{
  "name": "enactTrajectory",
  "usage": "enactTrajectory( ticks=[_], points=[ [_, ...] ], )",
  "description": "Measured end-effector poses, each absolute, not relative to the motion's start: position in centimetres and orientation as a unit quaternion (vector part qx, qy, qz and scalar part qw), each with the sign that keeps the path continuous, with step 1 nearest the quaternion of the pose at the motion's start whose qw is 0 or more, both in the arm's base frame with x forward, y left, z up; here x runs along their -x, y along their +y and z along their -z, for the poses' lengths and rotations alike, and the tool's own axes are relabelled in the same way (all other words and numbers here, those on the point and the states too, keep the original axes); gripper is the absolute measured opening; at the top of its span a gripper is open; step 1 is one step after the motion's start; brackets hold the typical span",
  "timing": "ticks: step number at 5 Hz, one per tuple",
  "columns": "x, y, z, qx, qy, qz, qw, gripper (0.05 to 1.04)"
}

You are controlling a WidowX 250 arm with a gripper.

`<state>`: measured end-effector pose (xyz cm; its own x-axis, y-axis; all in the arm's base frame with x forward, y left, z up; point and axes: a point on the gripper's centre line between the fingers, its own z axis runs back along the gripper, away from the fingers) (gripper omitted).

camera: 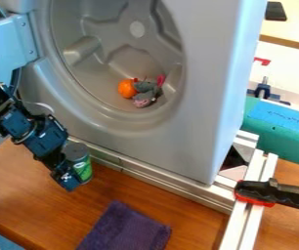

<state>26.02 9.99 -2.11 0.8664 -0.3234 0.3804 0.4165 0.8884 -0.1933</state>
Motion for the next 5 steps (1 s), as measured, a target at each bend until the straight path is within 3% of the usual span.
enactTrajectory(
  ticks=[1, 2, 3, 4, 5],
  points=[
    [-26.0, 9.9, 1.3, 0.122, -0.186, 0.190, 0.956, 0.999],
    [-25.5, 11.6, -0.2, 0.079, -0.178, 0.158, 0.968, 0.999],
    [-23.8, 13.5, -2.0, 0.006, -0.124, 0.101, 0.987, 0.999],
    [-22.0, 13.7, -3.1, 0.009, -0.019, 0.069, 0.997, 0.999],
    [-21.1, 13.5, -3.2, 0.018, 0.010, 0.061, 0.998, 0.999]
  ],
)
